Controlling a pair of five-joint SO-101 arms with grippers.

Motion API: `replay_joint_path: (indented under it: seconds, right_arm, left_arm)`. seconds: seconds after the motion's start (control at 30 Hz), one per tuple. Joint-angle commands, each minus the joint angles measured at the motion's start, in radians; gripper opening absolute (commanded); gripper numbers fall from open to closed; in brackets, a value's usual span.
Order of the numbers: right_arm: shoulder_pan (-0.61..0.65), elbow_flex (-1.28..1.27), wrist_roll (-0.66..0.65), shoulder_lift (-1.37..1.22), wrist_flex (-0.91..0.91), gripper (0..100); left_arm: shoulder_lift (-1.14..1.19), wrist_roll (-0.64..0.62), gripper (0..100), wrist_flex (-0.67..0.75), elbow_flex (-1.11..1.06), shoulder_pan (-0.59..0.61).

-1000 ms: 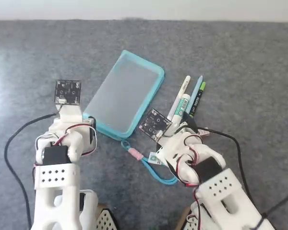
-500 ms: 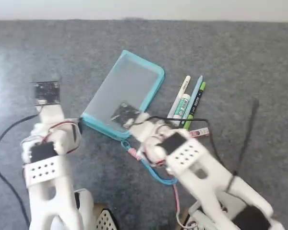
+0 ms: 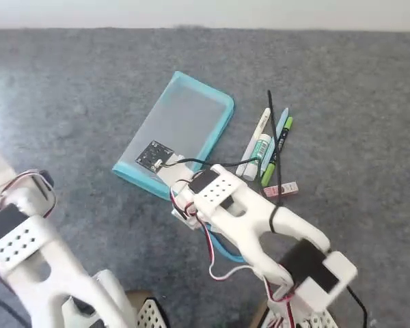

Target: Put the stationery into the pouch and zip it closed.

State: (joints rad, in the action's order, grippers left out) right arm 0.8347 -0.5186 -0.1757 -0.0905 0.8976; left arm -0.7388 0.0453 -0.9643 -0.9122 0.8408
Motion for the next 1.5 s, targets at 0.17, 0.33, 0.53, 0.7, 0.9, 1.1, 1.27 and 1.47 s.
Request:
replay_joint_path:
  seconds: [0.17, 0.33, 0.53, 0.7, 0.9, 1.1, 1.27, 1.47]
  right_arm:
    - [0.031, 0.089, 0.069, 0.030, 0.102, 37.3]
    - [0.039, 0.100, 0.095, 0.196, 0.220, 37.3]
    - [0.122, -0.043, 0.098, 0.277, 0.133, 37.3]
    - [0.202, -0.107, 0.098, 0.236, 0.024, 37.3]
    - [0.145, -0.103, 0.098, 0.131, 0.001, 37.3]
    - [0.143, -0.095, 0.098, 0.035, -0.004, 35.1]
    - [0.140, -0.049, 0.092, -0.008, -0.005, 18.8]
    - [0.093, -0.043, 0.092, -0.010, -0.010, 2.6]
  left_arm:
    - [-0.002, -0.011, 24, 0.028, 0.047, -0.009]
    - [0.000, -0.011, 24, 0.028, 0.039, -0.026]
    - [0.000, -0.011, 24, 0.071, 0.013, -0.028]
    - [-0.002, -0.011, 24, 0.069, 0.013, -0.028]
    - [-0.003, -0.012, 24, 0.069, 0.012, -0.028]
    - [-0.006, -0.014, 24, 0.068, 0.010, -0.028]
    - [-0.006, -0.014, 24, 0.068, 0.010, -0.028]
    - [-0.005, -0.014, 24, 0.064, 0.008, -0.051]
